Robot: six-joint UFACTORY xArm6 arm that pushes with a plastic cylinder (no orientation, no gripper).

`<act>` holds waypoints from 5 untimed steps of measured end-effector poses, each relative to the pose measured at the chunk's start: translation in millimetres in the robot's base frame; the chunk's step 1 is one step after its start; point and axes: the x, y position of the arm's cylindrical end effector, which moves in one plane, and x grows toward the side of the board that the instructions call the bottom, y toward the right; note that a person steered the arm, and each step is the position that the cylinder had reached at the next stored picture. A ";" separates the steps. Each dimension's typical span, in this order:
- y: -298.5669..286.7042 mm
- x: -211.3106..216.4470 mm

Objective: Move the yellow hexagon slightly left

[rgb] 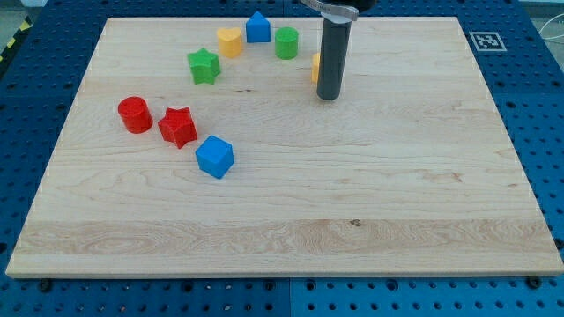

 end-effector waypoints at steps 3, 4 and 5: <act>86.0 -1.4; 83.2 -26.8; 66.2 -28.5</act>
